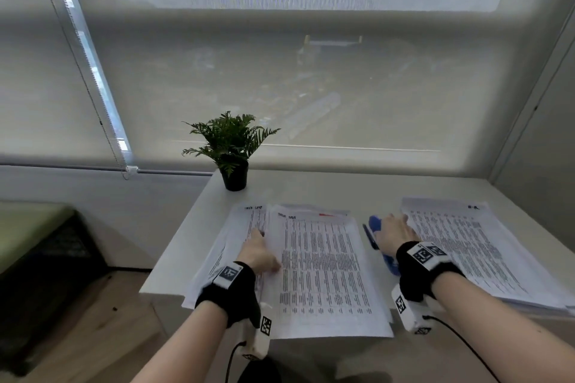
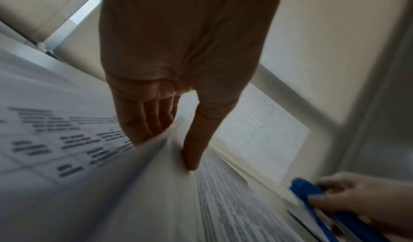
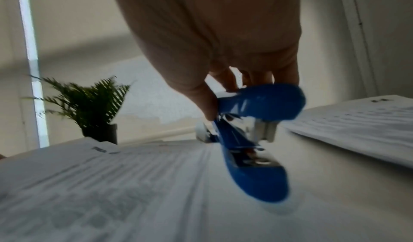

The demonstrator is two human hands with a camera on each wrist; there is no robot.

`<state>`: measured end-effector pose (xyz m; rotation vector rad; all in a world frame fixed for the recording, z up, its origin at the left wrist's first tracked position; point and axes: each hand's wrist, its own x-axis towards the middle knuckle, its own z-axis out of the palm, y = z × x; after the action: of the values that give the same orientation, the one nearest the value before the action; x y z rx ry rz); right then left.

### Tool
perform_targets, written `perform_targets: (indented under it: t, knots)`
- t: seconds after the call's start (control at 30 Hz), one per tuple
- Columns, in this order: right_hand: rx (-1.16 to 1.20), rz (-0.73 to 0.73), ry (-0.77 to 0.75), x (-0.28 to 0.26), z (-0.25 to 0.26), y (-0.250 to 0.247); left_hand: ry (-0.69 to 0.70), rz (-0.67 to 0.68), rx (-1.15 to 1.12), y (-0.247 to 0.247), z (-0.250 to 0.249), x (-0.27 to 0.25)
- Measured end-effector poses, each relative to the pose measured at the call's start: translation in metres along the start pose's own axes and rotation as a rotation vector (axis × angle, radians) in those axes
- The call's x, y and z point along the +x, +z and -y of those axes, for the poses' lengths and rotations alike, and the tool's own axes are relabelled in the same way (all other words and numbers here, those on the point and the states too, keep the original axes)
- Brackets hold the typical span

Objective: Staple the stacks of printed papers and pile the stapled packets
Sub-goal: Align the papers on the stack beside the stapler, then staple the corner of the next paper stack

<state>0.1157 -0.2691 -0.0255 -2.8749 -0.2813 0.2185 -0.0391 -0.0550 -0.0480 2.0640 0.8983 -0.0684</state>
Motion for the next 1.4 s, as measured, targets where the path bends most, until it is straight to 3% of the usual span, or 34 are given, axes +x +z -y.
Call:
perform_targets:
  t: [0.1, 0.3, 0.4, 0.5, 0.57, 0.7, 0.83, 1.1, 1.4]
  knots:
    - [0.089, -0.034, -0.112, 0.001, 0.020, -0.004, 0.074, 0.036, -0.085, 0.004, 0.001, -0.003]
    - [0.068, 0.134, -0.289, -0.003, 0.050, 0.016, 0.051, 0.084, -0.041, 0.007, 0.005, -0.014]
    - [0.004, 0.166, -0.301, -0.008, 0.053, 0.033, 0.013, 0.053, 0.386, 0.004, -0.003, -0.019]
    - [0.004, 0.156, -0.307, -0.009, 0.053, 0.038, 0.169, -0.137, 0.679, 0.003, -0.019, 0.004]
    - [-0.002, 0.172, -0.312, -0.009, 0.051, 0.038, 0.290, -0.079, 0.668, 0.007, -0.033, 0.028]
    - [-0.031, 0.164, -0.322, -0.015, 0.045, 0.043, 0.252, 0.128, 0.668, 0.018, -0.050, 0.061]
    - [-0.015, 0.088, -0.345, -0.023, 0.039, 0.053, 0.302, 0.051, 0.560, 0.011, -0.060, 0.075]
    - [0.076, 0.109, -0.316, -0.017, 0.043, 0.043, 0.190, 0.166, 0.206, 0.004, -0.045, 0.078]
    - [0.033, 0.053, -0.360, -0.014, 0.066, 0.058, 0.155, 0.176, 0.121, 0.008, -0.046, 0.075]
